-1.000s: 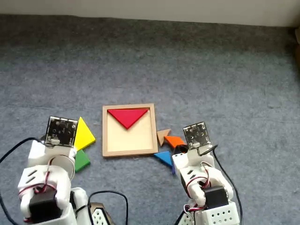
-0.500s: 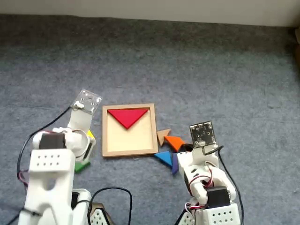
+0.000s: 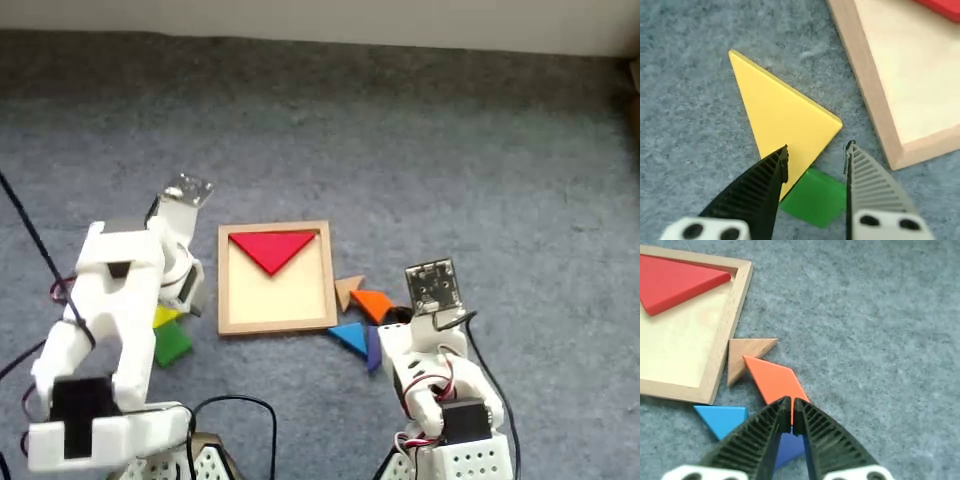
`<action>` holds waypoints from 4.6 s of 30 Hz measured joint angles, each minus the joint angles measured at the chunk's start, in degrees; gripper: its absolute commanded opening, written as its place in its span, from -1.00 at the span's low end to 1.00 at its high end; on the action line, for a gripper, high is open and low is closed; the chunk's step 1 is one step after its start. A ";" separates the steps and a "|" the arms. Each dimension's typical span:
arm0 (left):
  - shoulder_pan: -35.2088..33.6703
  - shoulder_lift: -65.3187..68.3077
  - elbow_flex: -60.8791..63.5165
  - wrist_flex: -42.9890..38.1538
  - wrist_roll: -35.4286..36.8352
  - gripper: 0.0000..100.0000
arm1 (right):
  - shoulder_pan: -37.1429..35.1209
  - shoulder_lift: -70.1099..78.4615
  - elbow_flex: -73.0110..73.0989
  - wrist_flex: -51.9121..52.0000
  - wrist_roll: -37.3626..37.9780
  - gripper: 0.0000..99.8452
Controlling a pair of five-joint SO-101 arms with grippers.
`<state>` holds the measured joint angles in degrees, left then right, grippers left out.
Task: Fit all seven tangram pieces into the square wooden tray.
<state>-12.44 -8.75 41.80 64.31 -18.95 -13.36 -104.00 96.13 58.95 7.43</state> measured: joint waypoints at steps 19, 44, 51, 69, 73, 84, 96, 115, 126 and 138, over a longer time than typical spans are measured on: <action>-0.09 22.95 -23.21 7.12 5.01 -0.48 | 0.00 0.00 0.00 0.00 0.00 -0.96; -6.68 24.18 -24.70 7.30 3.08 -0.48 | 0.00 0.00 0.00 0.00 0.00 -0.96; -6.86 24.18 -24.70 7.30 2.99 -0.45 | 0.00 0.00 0.00 0.00 0.00 -0.96; -7.21 25.14 -25.85 7.38 2.99 -0.44 | 0.00 0.00 0.00 0.00 0.00 -0.96; -7.21 26.46 -27.78 8.62 3.08 -0.45 | 0.00 0.00 0.00 0.00 0.00 -0.96; -5.36 27.60 -29.71 9.49 3.16 -0.45 | 0.00 0.00 0.00 0.00 0.00 -0.96; -5.36 42.81 -50.11 23.74 3.16 -0.45 | 0.00 0.00 0.00 0.00 0.00 -0.96; -4.84 24.26 -42.29 24.79 2.99 -0.58 | 0.00 -0.09 0.00 0.00 0.00 -0.96; -3.52 25.58 -33.58 13.71 5.80 -0.43 | 0.00 -0.09 0.00 0.00 0.00 -0.96; -8.18 38.95 -48.97 16.88 5.98 -0.43 | 1.32 -0.09 0.00 0.00 0.00 -0.96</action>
<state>-20.62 30.20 -7.16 81.19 -12.97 -12.04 -104.09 96.13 58.95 7.43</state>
